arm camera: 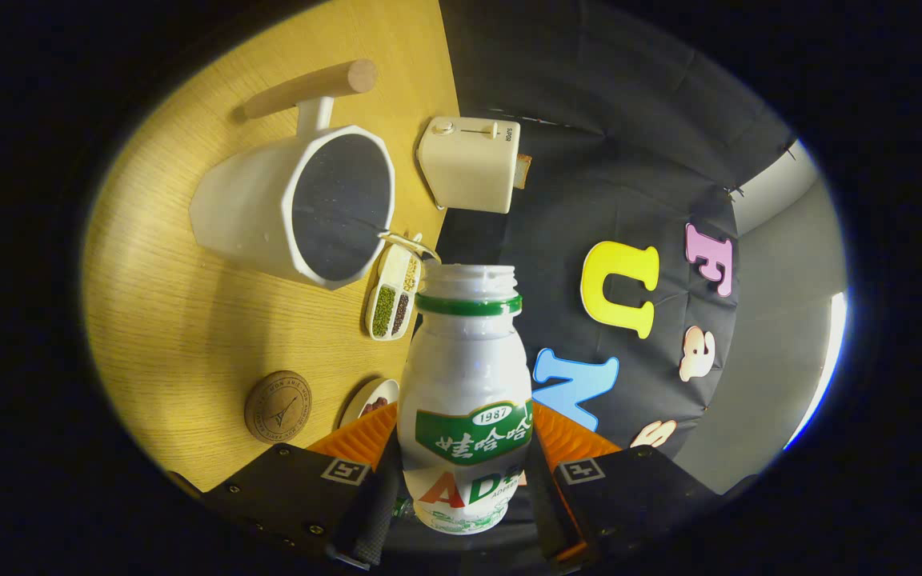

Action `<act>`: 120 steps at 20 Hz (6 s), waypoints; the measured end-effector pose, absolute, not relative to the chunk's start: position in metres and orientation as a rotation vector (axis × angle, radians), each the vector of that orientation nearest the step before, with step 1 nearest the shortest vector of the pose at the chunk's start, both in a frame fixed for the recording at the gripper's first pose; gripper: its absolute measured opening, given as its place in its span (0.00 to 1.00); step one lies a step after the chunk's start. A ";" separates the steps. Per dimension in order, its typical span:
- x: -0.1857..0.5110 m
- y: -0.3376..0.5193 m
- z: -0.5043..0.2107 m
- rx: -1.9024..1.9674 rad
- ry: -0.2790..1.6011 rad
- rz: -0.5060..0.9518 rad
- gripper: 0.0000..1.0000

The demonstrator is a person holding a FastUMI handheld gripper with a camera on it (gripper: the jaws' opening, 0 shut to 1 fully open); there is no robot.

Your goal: Take the bottle from table, then pour the juice into the cup, finally place the bottle on the coaster

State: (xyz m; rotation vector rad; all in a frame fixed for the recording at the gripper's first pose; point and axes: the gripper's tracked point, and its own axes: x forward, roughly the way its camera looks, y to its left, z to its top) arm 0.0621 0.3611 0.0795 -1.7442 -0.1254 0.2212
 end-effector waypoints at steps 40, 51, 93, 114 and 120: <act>0.058 0.373 0.089 -1.868 -0.165 0.202 0.70; 0.056 0.374 0.088 -1.913 -0.172 0.199 0.70; 0.048 0.382 0.078 -1.988 -0.176 0.218 0.70; 0.048 0.389 0.070 -1.834 -0.179 0.252 0.70; 0.048 0.384 0.076 -1.553 -0.172 0.279 0.71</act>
